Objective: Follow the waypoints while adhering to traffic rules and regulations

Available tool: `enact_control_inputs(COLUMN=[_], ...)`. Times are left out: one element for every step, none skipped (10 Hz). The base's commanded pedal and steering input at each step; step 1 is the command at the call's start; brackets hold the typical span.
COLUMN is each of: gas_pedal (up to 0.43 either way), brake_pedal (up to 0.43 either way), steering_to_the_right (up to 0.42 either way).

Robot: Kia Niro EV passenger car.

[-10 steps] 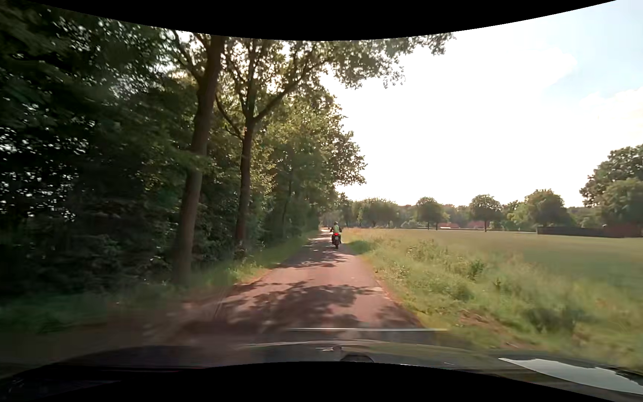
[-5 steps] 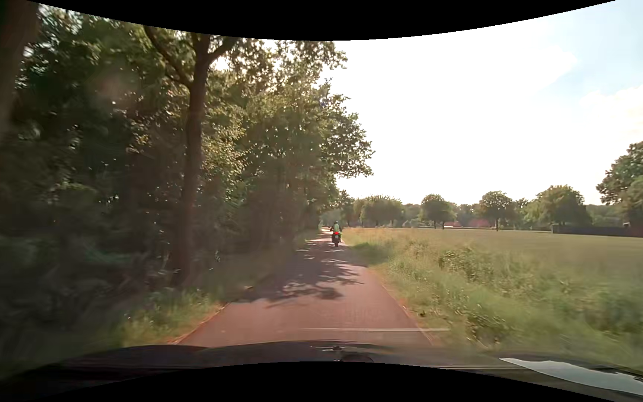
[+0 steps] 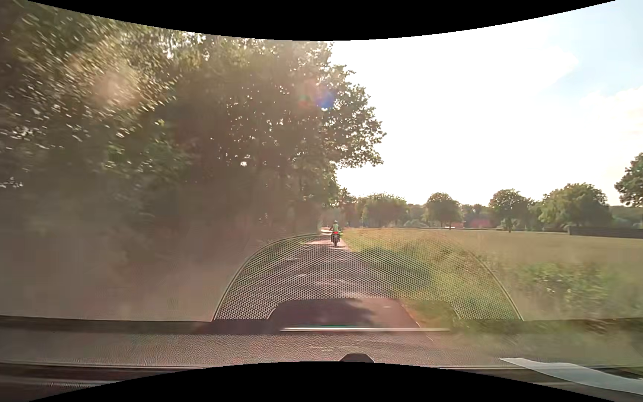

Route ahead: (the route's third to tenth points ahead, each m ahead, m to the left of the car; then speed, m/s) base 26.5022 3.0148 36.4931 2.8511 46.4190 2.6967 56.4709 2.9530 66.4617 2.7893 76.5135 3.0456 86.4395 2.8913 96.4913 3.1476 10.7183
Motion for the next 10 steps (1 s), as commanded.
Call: enact_control_inputs(gas_pedal=[0.189,0.189,0.189,0.189,0.197,0.197,0.197,0.209,0.209,0.209], brake_pedal=[0.0,0.0,0.0,0.0,0.0,0.0,0.0,0.0,0.0,0.0], steering_to_the_right=[-0.004,-0.002,0.001,0.002,0.002,0.003,0.002,0.001,0.001,0.001])
